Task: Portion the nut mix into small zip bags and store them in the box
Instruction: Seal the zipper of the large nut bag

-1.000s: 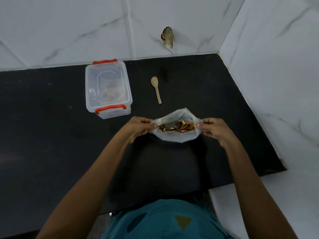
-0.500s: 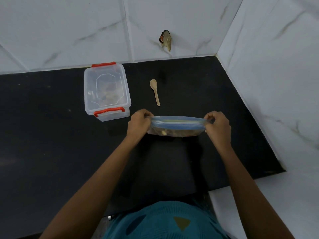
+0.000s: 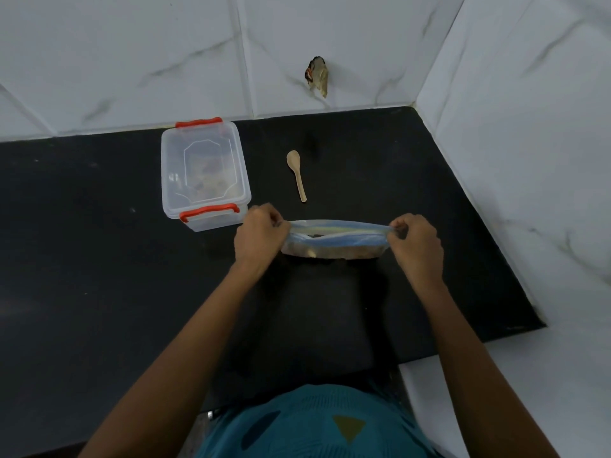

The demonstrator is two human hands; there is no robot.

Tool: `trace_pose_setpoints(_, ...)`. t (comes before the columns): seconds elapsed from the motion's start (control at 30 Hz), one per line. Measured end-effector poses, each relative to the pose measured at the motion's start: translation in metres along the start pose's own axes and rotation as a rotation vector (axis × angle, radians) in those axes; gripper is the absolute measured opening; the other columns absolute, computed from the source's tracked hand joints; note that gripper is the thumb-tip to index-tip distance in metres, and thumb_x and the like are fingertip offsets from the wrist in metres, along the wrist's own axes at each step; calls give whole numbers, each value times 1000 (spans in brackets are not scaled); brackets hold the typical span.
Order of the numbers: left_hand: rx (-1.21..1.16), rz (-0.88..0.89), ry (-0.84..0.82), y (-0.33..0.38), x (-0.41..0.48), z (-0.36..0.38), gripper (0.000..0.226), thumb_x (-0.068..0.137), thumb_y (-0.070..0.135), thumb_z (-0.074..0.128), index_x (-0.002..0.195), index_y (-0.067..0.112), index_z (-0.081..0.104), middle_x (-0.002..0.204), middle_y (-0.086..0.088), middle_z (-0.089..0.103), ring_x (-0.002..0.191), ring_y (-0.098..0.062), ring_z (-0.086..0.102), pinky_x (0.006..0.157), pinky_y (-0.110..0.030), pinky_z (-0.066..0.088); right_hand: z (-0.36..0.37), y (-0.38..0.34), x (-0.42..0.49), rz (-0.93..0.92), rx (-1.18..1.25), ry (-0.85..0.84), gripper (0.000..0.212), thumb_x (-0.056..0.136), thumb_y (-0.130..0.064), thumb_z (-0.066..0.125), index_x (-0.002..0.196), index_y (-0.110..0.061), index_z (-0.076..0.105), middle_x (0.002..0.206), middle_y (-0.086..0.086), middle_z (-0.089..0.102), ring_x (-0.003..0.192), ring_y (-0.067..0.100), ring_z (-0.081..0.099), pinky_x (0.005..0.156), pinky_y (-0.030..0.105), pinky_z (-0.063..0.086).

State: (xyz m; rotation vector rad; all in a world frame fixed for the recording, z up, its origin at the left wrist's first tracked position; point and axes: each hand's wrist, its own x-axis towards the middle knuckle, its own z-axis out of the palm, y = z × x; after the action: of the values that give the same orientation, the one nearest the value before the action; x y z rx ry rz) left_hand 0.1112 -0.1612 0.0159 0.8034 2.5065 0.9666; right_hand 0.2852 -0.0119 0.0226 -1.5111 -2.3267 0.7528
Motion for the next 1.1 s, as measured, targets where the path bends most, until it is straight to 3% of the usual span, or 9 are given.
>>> trace_pose_setpoints(0.1, -45, -6, -43, 3, 1, -2, 11, 90, 11, 55, 100, 7, 56, 106, -13, 59, 85, -12, 56, 68, -19, 44, -1, 0, 0, -4, 42, -37, 15, 88, -11, 57, 103, -11, 60, 102, 0, 56, 82, 8, 51, 54, 11, 32)
trace_pose_setpoints(0.2, -54, -35, -112, 2, 4, -3, 15, 91, 12, 53, 104, 5, 57, 112, -14, 57, 90, -14, 56, 75, -22, 45, -2, 1, 2, 29, 98, -85, 14, 89, -10, 55, 102, -9, 58, 97, -1, 54, 82, 9, 52, 63, 17, 39)
trace_pose_setpoints(0.3, -52, -51, -152, 4, 4, -5, 20, 93, 13, 49, 107, 2, 58, 109, -14, 60, 88, -12, 54, 76, -22, 45, 0, 0, 6, 42, 193, -109, 7, 89, -6, 53, 95, -10, 54, 94, 3, 54, 76, 10, 53, 57, 15, 40)
trace_pose_setpoints(0.47, -33, -63, -212, 7, 3, -9, 22, 94, 12, 48, 110, 2, 58, 111, -15, 60, 90, -14, 55, 80, -25, 47, -6, 0, 4, 29, 219, -134, 6, 90, -9, 50, 93, -14, 51, 93, 3, 57, 80, 17, 59, 73, 35, 53)
trace_pose_setpoints(0.57, -17, -71, -257, 11, 3, -17, 25, 93, 11, 50, 115, 5, 58, 114, -13, 61, 93, -17, 60, 82, -27, 50, -15, -3, 2, -17, 96, -91, 13, 90, -12, 54, 102, -15, 57, 96, -2, 56, 85, 12, 57, 71, 26, 47)
trace_pose_setpoints(0.7, -53, -41, -229, 18, 0, -28, 24, 92, 14, 53, 114, 7, 59, 104, -8, 61, 90, -14, 59, 79, -25, 49, -23, -10, 3, 59, 236, -82, 13, 88, -10, 58, 100, -14, 61, 93, -2, 59, 81, 7, 57, 61, 12, 41)
trace_pose_setpoints(0.83, -547, -280, -274, 19, 0, -37, 20, 95, 24, 46, 95, 9, 60, 95, -5, 61, 82, -12, 63, 64, -20, 56, -32, -7, 7, 421, 804, -279, 11, 91, -18, 56, 97, -11, 61, 96, 5, 64, 91, 12, 62, 75, 22, 50)
trace_pose_setpoints(0.93, -913, -498, -385, 11, 1, -45, 18, 95, 10, 44, 94, 8, 62, 100, -12, 65, 79, -17, 69, 64, -23, 58, -33, 5, 10, 622, 1188, -395, 11, 92, -8, 50, 95, -7, 61, 101, 9, 65, 95, 14, 62, 75, 24, 55)
trace_pose_setpoints(1.1, -1269, -611, -558, 1, -9, -39, 22, 89, -3, 42, 99, 3, 62, 94, -15, 68, 77, -20, 71, 60, -25, 58, -27, 9, 8, 721, 1361, -504, 6, 85, -6, 56, 87, -6, 61, 89, 8, 63, 84, 10, 58, 69, 21, 55)
